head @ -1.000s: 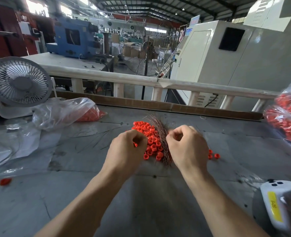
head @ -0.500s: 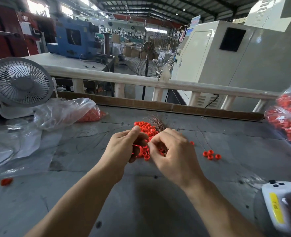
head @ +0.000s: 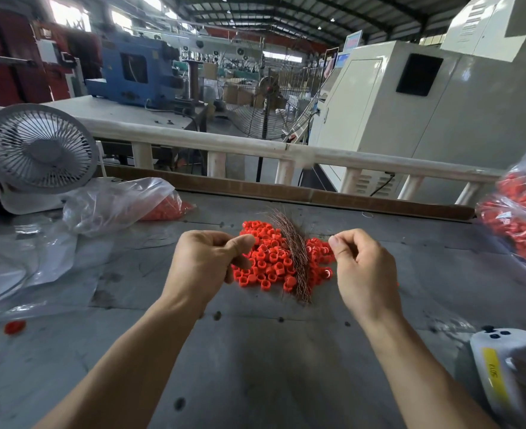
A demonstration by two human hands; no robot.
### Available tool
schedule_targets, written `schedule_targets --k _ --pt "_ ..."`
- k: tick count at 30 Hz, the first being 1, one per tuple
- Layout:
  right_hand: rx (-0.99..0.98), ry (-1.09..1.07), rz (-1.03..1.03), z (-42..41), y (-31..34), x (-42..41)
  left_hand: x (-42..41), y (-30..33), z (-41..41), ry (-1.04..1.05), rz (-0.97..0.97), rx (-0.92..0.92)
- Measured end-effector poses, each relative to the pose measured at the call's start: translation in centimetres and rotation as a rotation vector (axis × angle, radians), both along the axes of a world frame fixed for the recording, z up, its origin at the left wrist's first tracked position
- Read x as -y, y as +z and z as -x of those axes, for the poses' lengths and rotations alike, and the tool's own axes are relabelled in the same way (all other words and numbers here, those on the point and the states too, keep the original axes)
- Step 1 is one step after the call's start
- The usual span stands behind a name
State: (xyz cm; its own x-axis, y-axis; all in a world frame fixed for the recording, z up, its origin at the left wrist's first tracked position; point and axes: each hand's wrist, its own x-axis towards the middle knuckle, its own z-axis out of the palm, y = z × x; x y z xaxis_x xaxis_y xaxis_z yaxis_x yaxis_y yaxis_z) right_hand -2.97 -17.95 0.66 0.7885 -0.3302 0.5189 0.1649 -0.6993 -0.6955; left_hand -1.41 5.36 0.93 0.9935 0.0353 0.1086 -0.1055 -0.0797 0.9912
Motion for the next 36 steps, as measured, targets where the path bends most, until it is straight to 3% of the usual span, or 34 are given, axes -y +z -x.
schedule_targets --k 6,9,12,15,17,19,29,31,36 --pt "-0.021 -0.099 -0.002 0.0 0.1 0.7 0.1 0.0 0.0 0.008 -0.059 -0.028" --pt "-0.069 -0.237 0.144 0.2 0.5 0.4 0.4 -0.1 0.0 0.031 -0.079 -0.006" --pt "0.088 -0.297 0.299 0.9 1.5 -0.4 0.9 -0.1 0.2 0.055 -0.099 0.022" --pt "0.284 -0.026 0.341 1.5 2.3 -1.8 1.7 -0.1 0.6 0.024 -0.096 0.051" --pt "0.227 0.235 0.344 1.8 2.2 -3.0 2.3 0.0 0.8 -0.015 -0.080 0.066" --pt "0.095 0.363 0.358 2.1 1.9 -3.8 2.8 0.1 1.1 -0.061 -0.021 0.064" --pt "0.042 0.369 0.297 1.5 1.6 -2.8 2.2 0.5 0.8 -0.047 0.063 0.022" --pt "0.053 0.344 0.283 1.3 1.5 -2.5 1.5 0.4 0.6 0.036 -0.009 0.037" --pt "0.025 0.272 0.264 1.0 1.2 -1.9 0.3 -0.2 0.2 0.241 -0.577 0.102"
